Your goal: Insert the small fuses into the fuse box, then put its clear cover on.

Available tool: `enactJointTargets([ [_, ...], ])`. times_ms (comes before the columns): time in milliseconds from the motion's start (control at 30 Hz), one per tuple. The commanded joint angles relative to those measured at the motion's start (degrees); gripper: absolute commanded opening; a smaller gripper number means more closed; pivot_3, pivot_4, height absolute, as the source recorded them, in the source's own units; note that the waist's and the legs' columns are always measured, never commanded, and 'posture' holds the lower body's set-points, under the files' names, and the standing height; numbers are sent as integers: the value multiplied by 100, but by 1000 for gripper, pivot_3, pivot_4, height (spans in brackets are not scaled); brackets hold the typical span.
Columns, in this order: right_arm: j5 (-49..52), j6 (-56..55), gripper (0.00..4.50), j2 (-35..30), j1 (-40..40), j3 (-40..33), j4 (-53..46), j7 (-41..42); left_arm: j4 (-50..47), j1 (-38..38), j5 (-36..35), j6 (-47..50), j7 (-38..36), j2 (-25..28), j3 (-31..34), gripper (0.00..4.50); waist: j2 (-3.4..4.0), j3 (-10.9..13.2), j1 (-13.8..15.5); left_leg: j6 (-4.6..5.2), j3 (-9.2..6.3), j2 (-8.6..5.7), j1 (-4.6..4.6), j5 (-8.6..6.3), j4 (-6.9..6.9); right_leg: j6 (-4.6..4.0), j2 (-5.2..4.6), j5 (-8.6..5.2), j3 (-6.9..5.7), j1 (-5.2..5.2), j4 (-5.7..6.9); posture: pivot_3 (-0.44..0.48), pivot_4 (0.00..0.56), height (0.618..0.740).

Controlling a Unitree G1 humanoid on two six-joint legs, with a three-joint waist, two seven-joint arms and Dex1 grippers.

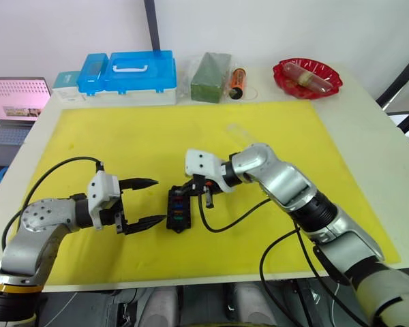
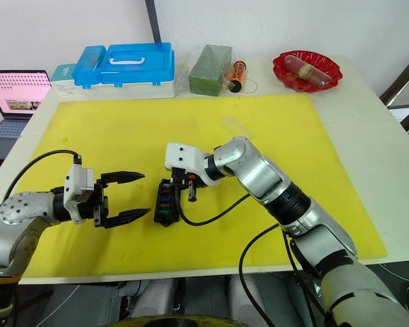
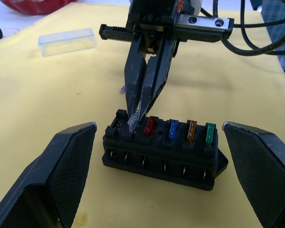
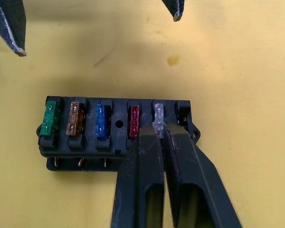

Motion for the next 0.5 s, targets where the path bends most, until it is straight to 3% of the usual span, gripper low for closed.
enactJointTargets([
  [33, -8, 3, 1226, -6, 36, -58, -129, 14, -32, -51, 9, -135, -34, -14, -15, 4500, 0, 0, 0, 0, 0, 0, 0, 0, 0, 1, 0, 0, 0, 0, 0, 0, 150, 740],
  [100, 17, 14, 1904, 16, 42, -100, -135, -8, -11, -63, 21, -149, -40, -18, -12, 4500, 0, 0, 0, 0, 0, 0, 0, 0, 0, 1, 0, 1, 0, 0, 0, 0, 150, 740],
  [500, 400, 63, 1904, 71, 31, -545, -239, 93, -1, -59, 1, -171, -74, 1, 11, 4500, 0, 0, -2, 0, 0, 0, 0, 0, 0, 3, 0, 2, 0, 0, 1, 0, 150, 740],
])
